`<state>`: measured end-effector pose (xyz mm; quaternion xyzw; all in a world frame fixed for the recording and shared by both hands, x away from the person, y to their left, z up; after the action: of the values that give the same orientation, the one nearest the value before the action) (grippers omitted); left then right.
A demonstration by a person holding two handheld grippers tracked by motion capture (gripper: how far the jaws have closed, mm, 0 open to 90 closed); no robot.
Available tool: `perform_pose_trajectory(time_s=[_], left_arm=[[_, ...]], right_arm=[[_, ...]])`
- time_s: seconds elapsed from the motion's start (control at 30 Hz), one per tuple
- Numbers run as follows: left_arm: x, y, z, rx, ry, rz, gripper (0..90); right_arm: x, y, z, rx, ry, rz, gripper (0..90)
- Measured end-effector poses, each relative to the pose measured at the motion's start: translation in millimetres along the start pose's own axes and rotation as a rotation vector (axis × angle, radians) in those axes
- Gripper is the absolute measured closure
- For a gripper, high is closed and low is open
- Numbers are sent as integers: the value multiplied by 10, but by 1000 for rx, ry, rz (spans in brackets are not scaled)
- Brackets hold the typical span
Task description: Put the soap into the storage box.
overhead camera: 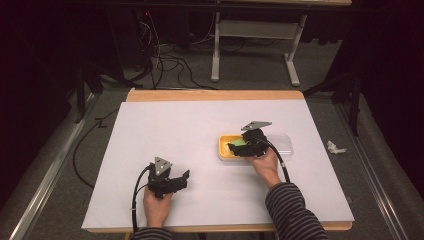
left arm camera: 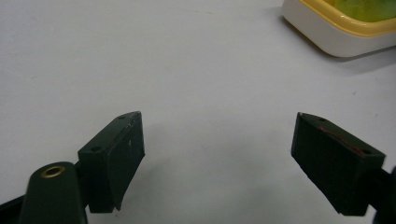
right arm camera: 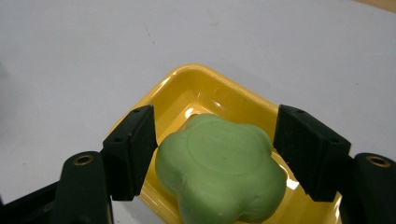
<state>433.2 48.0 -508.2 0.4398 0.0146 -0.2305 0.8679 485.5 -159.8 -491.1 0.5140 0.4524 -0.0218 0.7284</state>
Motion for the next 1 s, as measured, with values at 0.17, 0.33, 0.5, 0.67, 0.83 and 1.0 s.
perform_pose_trajectory(time_s=[0.17,0.33,0.5,0.67,0.83,1.0], left_arm=[[-4,-3,8,-1,-5,-1,179],[-2,-5,17,0,-7,4,183],[-1,-9,17,4,-6,3,184],[-2,-6,17,-2,-8,1,186],[-3,-10,20,3,-9,0,187],[-4,-12,20,8,-9,0,188]], right_arm=[[-80,36,-1,0,1,31,321],[-157,63,7,7,0,57,326],[-230,82,13,11,2,80,329],[-308,105,36,13,-3,112,334],[-375,118,52,21,-12,130,344],[-426,106,43,24,-6,127,364]])
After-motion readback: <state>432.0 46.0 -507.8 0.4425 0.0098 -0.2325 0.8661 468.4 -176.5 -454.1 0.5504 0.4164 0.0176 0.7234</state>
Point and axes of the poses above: each handheld gripper's, and its own axes: x roughly forward along the jaws, y roughly out of its top, z roughly to its right, the point moved 8 cm from there along x, roughly forward along the jaws, and after that the axes turned 8 degrees about -x, right-handed, at the moved point
